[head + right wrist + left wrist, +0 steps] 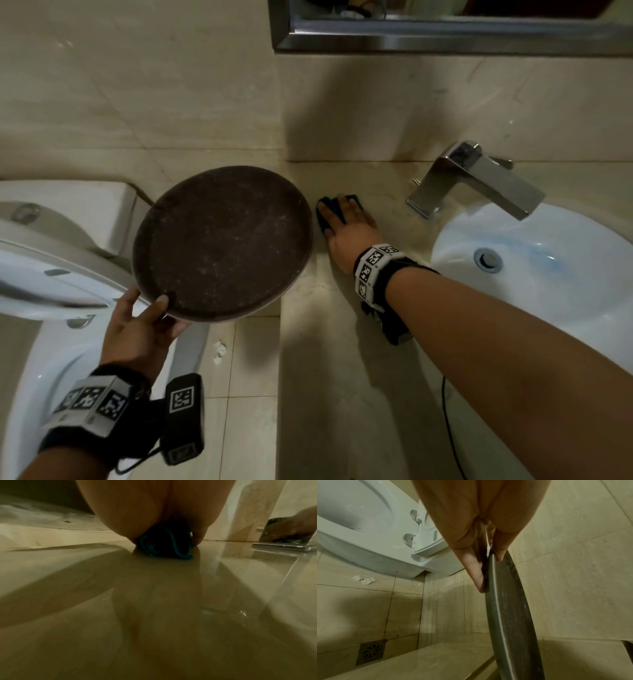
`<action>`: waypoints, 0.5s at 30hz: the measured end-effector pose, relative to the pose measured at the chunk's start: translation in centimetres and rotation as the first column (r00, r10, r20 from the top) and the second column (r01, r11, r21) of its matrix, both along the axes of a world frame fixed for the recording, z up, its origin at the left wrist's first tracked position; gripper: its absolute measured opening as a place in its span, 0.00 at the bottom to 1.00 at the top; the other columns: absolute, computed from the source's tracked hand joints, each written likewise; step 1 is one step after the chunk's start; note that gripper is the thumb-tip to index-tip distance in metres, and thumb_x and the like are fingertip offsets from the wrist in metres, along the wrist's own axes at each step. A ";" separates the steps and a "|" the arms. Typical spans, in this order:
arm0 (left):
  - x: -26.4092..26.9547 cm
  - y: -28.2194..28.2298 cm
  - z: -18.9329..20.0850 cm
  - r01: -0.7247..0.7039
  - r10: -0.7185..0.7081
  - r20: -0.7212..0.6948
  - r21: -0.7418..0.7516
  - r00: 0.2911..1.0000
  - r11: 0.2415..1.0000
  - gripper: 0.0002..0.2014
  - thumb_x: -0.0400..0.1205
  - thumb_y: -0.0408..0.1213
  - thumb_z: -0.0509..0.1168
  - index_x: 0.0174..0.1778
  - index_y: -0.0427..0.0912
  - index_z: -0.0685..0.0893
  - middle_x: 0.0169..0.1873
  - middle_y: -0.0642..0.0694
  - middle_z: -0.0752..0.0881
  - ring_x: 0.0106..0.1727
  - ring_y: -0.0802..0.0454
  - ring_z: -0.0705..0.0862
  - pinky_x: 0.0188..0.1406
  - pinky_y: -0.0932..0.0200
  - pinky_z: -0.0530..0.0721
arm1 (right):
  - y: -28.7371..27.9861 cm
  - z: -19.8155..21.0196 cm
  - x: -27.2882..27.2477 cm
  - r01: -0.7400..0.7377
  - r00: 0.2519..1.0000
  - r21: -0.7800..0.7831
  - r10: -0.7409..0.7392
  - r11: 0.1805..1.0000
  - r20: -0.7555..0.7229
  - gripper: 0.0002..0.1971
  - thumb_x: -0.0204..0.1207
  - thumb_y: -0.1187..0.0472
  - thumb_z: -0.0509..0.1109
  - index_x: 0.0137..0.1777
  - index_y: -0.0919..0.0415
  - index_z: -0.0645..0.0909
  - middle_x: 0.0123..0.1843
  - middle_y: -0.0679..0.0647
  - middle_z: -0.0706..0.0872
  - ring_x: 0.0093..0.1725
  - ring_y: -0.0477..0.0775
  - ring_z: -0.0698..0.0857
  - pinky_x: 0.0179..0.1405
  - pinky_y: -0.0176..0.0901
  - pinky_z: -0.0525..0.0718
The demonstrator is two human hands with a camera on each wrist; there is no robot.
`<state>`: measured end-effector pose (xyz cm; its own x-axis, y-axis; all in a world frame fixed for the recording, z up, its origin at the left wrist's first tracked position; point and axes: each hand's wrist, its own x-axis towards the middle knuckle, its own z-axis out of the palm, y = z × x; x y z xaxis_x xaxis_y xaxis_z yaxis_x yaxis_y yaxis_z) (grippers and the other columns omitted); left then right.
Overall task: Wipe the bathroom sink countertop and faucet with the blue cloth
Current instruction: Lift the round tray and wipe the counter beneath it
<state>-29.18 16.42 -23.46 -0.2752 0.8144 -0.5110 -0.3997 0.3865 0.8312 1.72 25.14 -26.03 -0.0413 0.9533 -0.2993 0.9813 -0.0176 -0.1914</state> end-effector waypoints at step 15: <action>5.4 0.6 0.8 0.087 -0.085 0.066 -0.032 0.994 0.996 0.25 0.81 0.18 0.55 0.69 0.50 0.71 0.61 0.35 0.79 0.46 0.40 0.83 0.20 0.62 0.82 | -6.1 0.0 6.9 0.383 0.924 0.022 -0.382 0.924 -0.035 0.28 0.85 0.57 0.51 0.83 0.50 0.47 0.84 0.63 0.45 0.83 0.65 0.47 0.82 0.55 0.53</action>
